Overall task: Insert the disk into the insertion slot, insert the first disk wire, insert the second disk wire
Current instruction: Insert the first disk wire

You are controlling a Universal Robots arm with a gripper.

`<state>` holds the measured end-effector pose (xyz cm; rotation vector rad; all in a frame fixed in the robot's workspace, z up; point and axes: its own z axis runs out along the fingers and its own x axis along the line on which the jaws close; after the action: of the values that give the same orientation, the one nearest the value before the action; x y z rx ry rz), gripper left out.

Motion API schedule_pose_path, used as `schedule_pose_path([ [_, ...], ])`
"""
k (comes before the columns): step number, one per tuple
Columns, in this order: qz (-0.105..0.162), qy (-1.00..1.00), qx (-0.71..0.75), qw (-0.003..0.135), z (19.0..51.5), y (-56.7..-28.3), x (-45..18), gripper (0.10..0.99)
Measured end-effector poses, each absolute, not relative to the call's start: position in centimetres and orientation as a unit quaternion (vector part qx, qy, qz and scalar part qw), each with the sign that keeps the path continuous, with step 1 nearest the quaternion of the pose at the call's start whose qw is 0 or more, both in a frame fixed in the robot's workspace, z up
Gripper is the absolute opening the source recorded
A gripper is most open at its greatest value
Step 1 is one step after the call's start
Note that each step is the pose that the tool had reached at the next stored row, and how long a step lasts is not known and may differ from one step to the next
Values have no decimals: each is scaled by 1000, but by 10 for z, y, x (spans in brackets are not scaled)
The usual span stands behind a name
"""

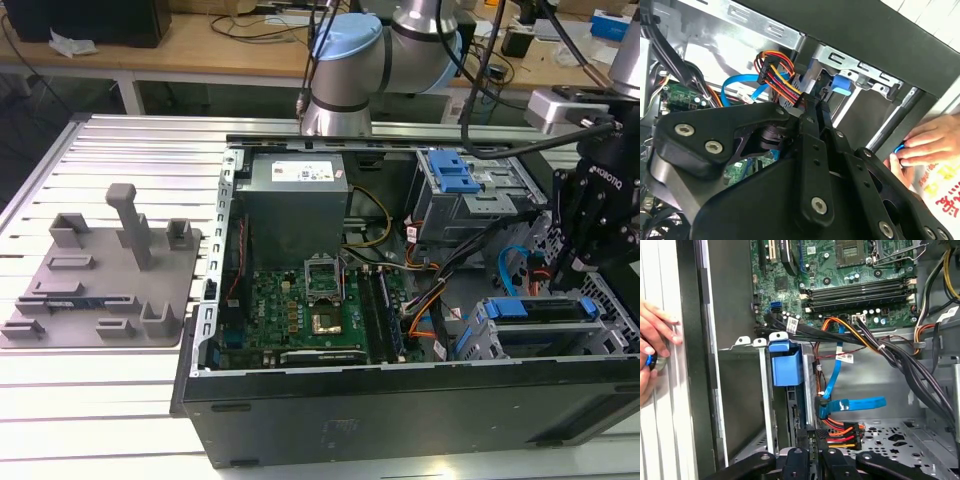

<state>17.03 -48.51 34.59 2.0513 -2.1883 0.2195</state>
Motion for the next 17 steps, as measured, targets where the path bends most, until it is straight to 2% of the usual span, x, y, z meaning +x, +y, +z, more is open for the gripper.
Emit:
schedule_pose_path([
  [3,62,-720,688,56,346,-487,170,165],
  [8,58,-712,698,50,346,-490,170,165],
  [17,57,-710,700,49,346,-492,170,165],
])
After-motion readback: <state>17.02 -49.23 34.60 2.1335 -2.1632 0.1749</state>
